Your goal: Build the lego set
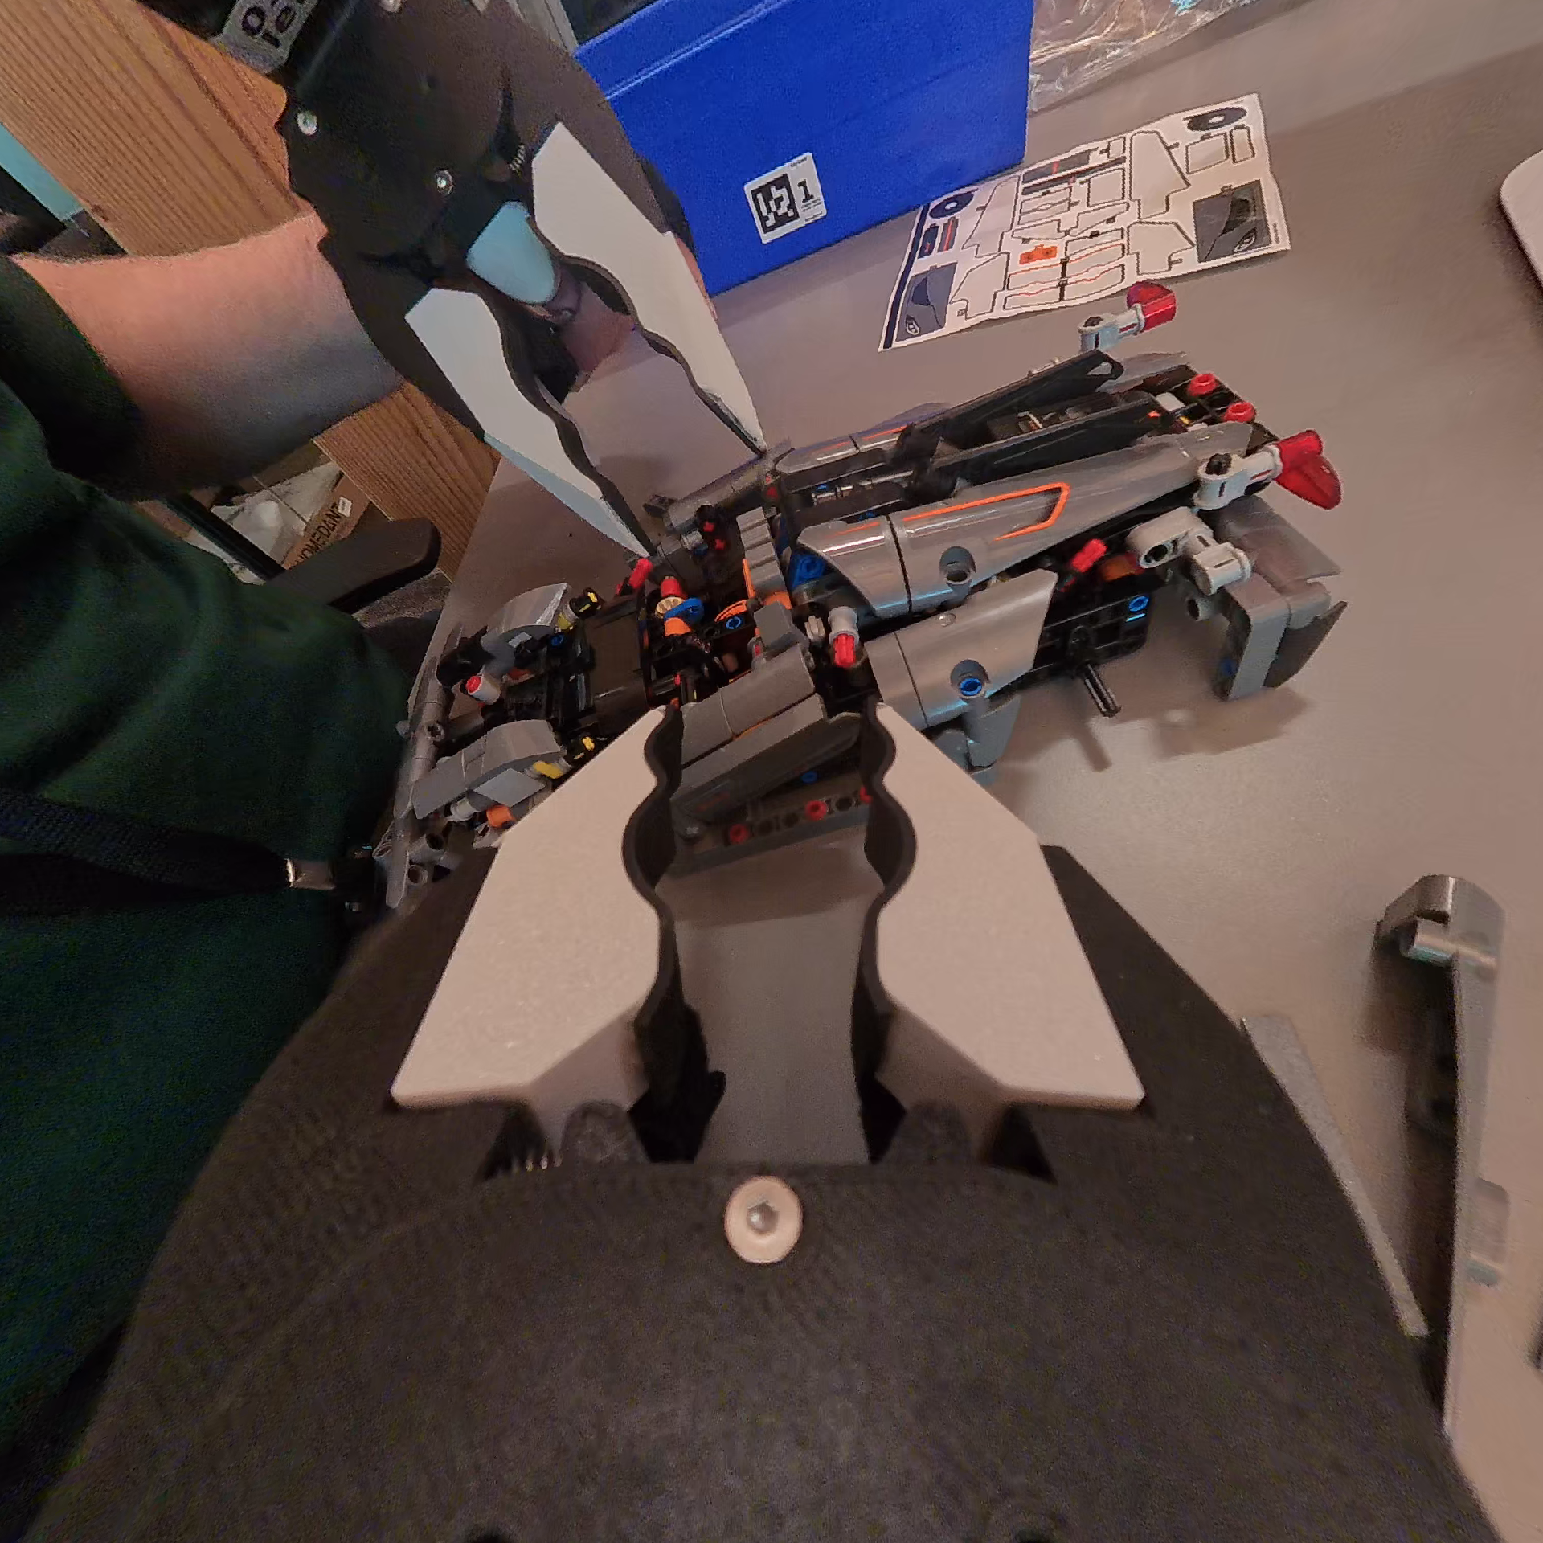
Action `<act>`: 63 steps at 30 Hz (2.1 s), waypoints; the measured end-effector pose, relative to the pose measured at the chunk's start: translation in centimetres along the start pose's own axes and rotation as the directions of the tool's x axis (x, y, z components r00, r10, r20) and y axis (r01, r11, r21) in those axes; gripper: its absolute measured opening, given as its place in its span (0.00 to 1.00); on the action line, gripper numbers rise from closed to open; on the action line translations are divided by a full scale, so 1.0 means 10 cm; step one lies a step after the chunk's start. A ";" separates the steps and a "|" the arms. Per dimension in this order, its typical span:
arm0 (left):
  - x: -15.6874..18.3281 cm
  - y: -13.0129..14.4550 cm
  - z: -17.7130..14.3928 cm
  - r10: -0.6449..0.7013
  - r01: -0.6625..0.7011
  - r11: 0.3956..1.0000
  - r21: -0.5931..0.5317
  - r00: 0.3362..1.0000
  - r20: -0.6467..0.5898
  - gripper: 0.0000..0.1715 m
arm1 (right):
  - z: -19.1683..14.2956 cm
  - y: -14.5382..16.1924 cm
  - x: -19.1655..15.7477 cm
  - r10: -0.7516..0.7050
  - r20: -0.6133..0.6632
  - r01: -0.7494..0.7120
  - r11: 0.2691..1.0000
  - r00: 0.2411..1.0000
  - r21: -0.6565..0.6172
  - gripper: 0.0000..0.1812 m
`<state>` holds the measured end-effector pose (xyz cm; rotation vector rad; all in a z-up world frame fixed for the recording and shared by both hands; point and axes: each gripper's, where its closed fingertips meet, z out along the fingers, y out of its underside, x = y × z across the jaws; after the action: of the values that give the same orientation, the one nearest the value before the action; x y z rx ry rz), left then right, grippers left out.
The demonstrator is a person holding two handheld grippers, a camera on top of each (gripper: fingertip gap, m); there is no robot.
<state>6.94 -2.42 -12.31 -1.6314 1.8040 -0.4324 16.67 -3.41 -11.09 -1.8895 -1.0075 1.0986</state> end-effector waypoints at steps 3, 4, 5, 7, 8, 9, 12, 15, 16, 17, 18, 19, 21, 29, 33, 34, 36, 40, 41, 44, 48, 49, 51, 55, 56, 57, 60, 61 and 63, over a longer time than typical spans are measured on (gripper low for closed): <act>0.06 0.00 -0.02 -0.036 0.037 0.999 0.004 0.994 -0.102 0.34 | 0.00 0.00 0.00 0.001 0.001 -0.001 1.000 1.000 0.000 0.23; 0.07 0.00 -0.02 -0.059 0.060 0.998 0.005 0.990 -0.127 0.35 | 0.00 0.00 0.00 0.002 0.003 -0.002 1.000 1.000 0.001 0.23; 0.07 -0.01 -0.03 -0.068 0.070 0.997 0.010 0.987 -0.144 0.35 | 0.00 0.00 0.00 0.004 0.004 -0.004 1.000 1.000 0.002 0.23; 0.08 0.00 -0.03 -0.063 0.065 0.998 0.009 0.984 -0.168 0.36 | 0.00 0.00 0.00 0.005 0.006 -0.005 1.000 1.000 0.003 0.23; 0.08 0.00 -0.03 -0.053 0.055 0.998 0.005 0.983 -0.173 0.36 | 0.00 0.00 0.00 0.006 0.006 -0.006 1.000 1.000 0.003 0.23; 0.08 0.00 -0.03 -0.039 0.040 0.999 0.002 0.984 -0.172 0.36 | 0.00 0.00 0.00 0.007 0.007 -0.007 1.000 1.000 0.003 0.23; 0.06 0.03 -0.02 0.033 -0.035 0.999 -0.014 0.991 -0.130 0.34 | -0.01 -0.01 0.00 0.009 0.009 -0.009 1.000 1.000 0.005 0.22; 0.06 0.03 0.01 0.112 -0.114 0.993 -0.026 0.992 -0.064 0.34 | 0.00 -0.01 0.00 0.009 0.009 -0.009 1.000 1.000 0.004 0.23; 0.06 0.03 0.02 0.129 -0.130 0.991 -0.032 0.991 -0.043 0.34 | 0.00 0.00 0.00 0.009 0.009 -0.009 1.000 1.000 0.004 0.23; 0.06 0.03 0.02 0.140 -0.141 0.989 -0.038 0.990 -0.027 0.34 | 0.00 0.00 0.00 0.009 0.008 -0.009 1.000 1.000 0.003 0.23; 0.06 0.02 0.03 0.146 -0.147 0.989 -0.034 0.989 -0.016 0.34 | 0.00 0.00 0.00 0.008 0.007 -0.008 1.000 1.000 0.002 0.23; 0.06 0.03 0.03 0.139 -0.139 0.990 -0.032 0.990 -0.014 0.34 | 0.00 0.00 0.00 0.007 0.006 -0.007 1.000 1.000 0.001 0.23; 0.06 0.03 0.03 0.121 -0.122 0.992 -0.027 0.992 -0.022 0.34 | 0.00 0.00 0.00 0.006 0.004 -0.006 1.000 1.000 0.000 0.23; -0.01 0.02 -0.02 0.108 -0.109 0.993 -0.037 0.994 -0.029 0.36 | 0.00 0.00 0.00 0.004 0.003 -0.004 1.000 1.000 -0.002 0.23; -0.01 0.04 0.02 0.097 -0.101 0.993 -0.062 0.993 -0.063 0.49 | 0.00 0.00 -0.01 0.005 0.004 -0.005 1.000 1.000 0.000 0.23; 0.00 0.04 0.04 0.107 -0.112 0.992 -0.065 0.992 -0.072 0.50 | 0.00 0.00 -0.01 0.005 0.005 -0.005 1.000 1.000 0.000 0.23; 0.02 0.09 0.08 0.139 -0.147 0.985 -0.094 0.987 -0.085 0.48 | 0.00 0.00 -0.01 0.006 0.006 -0.006 1.000 1.000 0.001 0.23; 0.01 0.10 0.11 0.177 -0.183 0.977 -0.111 0.983 -0.058 0.46 | -0.01 0.00 -0.01 0.013 0.011 -0.013 1.000 1.000 0.003 0.23; 0.00 0.10 0.10 0.197 -0.200 0.974 -0.110 0.980 -0.036 0.45 | -0.01 0.00 -0.01 0.014 0.011 -0.014 1.000 1.000 0.004 0.23; -0.01 0.09 0.09 0.249 -0.246 0.961 -0.128 0.968 0.011 0.45 | -0.01 -0.01 0.00 0.017 0.013 -0.017 1.000 1.000 0.006 0.23; -0.02 0.09 0.06 0.300 -0.291 0.946 -0.146 0.953 0.046 0.44 | -0.01 0.00 0.00 0.017 0.013 -0.017 1.000 1.000 0.004 0.23; -0.02 0.08 0.06 0.316 -0.305 0.941 -0.146 0.947 0.059 0.44 | -0.01 0.00 0.00 0.016 0.013 -0.016 1.000 1.000 0.004 0.23; -0.01 0.09 0.06 0.327 -0.314 0.936 -0.157 0.943 0.064 0.44 | -0.01 0.00 0.00 0.015 0.012 -0.015 1.000 1.000 0.003 0.23; -0.01 0.10 0.06 0.339 -0.325 0.929 -0.176 0.939 0.061 0.43 | 0.00 0.00 0.00 0.014 0.010 -0.014 1.000 1.000 0.000 0.23; -0.01 0.10 0.07 0.345 -0.329 0.927 -0.181 0.937 0.060 0.43 | 0.00 0.00 0.00 0.014 0.010 -0.014 1.000 1.000 -0.001 0.23; -0.01 0.10 0.07 0.343 -0.327 0.926 -0.188 0.938 0.057 0.43 | 0.00 0.00 0.00 0.014 0.010 -0.014 1.000 1.000 -0.001 0.23; 0.00 0.10 0.07 0.325 -0.311 0.929 -0.202 0.945 0.037 0.43 | 0.00 0.01 0.00 0.017 0.012 -0.017 1.000 1.000 -0.003 0.23; 0.00 0.10 0.06 0.314 -0.302 0.931 -0.205 0.949 0.027 0.43 | 0.00 0.01 0.00 0.017 0.012 -0.017 1.000 1.000 -0.003 0.23; 0.00 0.10 0.06 0.309 -0.299 0.929 -0.217 0.951 0.010 0.43 | 0.00 0.01 0.00 0.016 0.011 -0.016 1.000 1.000 -0.004 0.23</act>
<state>6.58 -2.15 -13.40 -1.4470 2.0840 -0.0627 16.68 -3.49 -11.15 -1.8991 -1.0033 1.1182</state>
